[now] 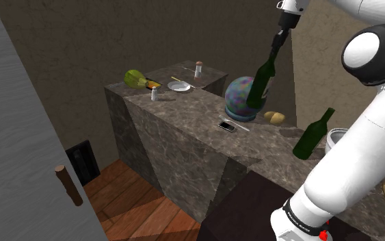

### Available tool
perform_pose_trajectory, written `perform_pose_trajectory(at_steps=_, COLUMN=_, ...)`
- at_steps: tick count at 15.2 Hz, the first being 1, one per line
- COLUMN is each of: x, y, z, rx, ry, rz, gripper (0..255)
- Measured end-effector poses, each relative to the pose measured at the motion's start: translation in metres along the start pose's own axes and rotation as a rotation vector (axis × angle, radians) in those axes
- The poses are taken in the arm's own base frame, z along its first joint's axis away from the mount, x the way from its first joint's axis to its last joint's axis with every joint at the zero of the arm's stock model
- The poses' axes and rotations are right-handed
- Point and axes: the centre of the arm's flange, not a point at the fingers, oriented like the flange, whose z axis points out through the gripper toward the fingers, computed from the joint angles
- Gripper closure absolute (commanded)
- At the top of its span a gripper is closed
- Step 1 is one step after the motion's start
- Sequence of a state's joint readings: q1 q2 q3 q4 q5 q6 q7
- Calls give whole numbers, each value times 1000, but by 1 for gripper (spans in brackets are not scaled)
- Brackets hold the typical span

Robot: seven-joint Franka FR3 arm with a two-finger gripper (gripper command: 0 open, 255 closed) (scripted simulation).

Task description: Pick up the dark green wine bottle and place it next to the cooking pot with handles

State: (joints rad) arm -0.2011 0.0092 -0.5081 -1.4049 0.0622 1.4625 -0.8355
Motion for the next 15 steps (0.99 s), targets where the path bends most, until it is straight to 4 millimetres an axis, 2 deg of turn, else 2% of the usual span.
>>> perform_pose_trajectory(at_steps=15, x=-148, y=126, z=-11, rx=0, ry=0, rz=0, gripper=255)
